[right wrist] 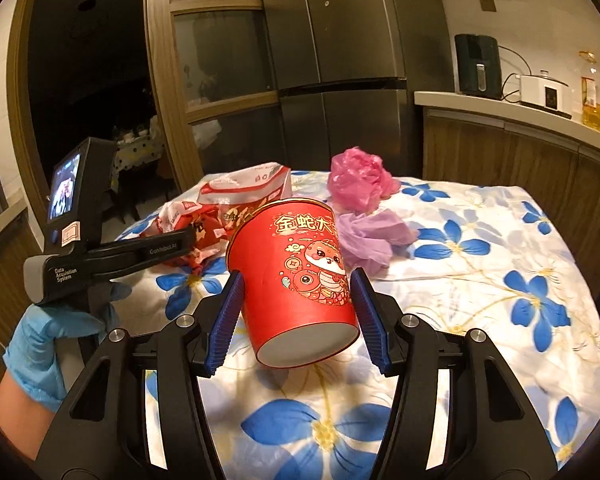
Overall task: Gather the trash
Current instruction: 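Grasp the lying red paper cup with the right gripper while the left grasps the red-and-white snack bag, then carry the red cup and snack bag with both grippers over the bin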
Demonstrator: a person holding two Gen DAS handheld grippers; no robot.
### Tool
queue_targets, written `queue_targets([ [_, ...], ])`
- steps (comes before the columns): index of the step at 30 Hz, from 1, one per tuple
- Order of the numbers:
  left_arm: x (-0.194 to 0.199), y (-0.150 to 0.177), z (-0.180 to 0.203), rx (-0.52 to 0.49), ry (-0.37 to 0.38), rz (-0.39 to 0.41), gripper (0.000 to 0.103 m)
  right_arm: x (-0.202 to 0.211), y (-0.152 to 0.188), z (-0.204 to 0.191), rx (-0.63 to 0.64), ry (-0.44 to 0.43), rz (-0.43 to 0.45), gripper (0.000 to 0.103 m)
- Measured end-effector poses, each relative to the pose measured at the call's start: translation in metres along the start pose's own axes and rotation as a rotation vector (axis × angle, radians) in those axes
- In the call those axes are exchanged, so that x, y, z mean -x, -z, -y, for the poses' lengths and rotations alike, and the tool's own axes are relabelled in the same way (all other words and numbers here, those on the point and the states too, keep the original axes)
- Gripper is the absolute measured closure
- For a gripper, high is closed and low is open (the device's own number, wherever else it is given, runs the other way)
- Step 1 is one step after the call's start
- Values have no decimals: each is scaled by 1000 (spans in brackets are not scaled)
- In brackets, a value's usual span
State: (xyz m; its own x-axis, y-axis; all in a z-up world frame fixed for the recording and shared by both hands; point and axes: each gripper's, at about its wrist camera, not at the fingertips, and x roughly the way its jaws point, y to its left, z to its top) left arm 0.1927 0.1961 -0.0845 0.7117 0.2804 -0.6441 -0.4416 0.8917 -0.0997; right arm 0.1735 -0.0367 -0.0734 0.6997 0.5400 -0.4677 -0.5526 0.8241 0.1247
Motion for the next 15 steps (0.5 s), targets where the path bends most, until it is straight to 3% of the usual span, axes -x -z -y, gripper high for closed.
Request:
queue_targets([
  [7, 16, 6, 1, 16, 26, 26, 78, 16, -2, 7, -14, 18, 28, 49],
  [15, 71, 15, 24, -12, 95, 121, 80, 43, -4, 23, -50, 40, 73, 49],
])
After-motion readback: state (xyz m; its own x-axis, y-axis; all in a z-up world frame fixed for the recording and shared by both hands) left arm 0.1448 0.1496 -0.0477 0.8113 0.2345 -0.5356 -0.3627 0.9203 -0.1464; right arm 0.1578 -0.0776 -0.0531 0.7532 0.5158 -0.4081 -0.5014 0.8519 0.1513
